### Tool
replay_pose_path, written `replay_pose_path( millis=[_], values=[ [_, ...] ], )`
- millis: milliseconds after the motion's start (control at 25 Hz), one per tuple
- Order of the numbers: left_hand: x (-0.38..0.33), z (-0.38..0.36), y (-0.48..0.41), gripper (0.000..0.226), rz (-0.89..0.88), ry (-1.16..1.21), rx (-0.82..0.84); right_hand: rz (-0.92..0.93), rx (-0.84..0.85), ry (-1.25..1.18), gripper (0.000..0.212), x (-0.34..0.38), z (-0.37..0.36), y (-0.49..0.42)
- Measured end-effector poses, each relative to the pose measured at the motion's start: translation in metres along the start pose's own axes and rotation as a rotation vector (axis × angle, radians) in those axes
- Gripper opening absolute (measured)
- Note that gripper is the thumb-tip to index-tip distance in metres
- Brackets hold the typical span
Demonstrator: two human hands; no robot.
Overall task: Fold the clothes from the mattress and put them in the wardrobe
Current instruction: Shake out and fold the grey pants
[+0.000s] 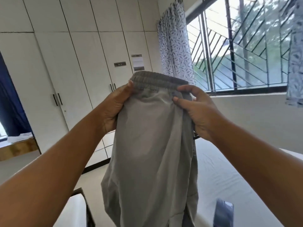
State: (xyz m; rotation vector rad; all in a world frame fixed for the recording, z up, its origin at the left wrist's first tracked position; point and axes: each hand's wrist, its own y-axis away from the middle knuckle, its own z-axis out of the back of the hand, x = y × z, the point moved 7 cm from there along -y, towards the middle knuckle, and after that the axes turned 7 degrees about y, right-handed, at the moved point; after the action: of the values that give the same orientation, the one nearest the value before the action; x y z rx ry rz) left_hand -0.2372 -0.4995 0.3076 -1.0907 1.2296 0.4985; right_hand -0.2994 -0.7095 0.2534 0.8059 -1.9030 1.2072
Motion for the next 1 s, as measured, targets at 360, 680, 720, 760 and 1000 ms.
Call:
replay_pose_path(
  millis=[360, 680, 720, 760, 1000],
  values=[
    [-0.310, 0.103, -0.089, 0.039, -0.034, -0.111, -0.266, -0.136, 0.348, 0.015, 0.036, 0.233, -0.193, -0.176],
    [-0.498, 0.140, -0.067, 0.047, -0.109, -0.397, -0.353, -0.109, 0.543, -0.068, 0.042, 0.368, -0.313, -0.209],
    [-0.507, 0.136, -0.061, 0.057, -0.126, -0.479, -0.374, -0.109, 0.555, -0.081, 0.042, 0.369, -0.320, -0.206],
    [-0.514, 0.128, -0.053, 0.072, -0.150, -0.608, -0.402, -0.107, 0.576, -0.086, 0.041, 0.369, -0.325, -0.202],
    [-0.524, 0.056, -0.017, 0.111, -0.084, -1.573, -0.567, -0.122, 0.859, -0.146, 0.036, 0.353, -0.363, -0.156]
  ],
)
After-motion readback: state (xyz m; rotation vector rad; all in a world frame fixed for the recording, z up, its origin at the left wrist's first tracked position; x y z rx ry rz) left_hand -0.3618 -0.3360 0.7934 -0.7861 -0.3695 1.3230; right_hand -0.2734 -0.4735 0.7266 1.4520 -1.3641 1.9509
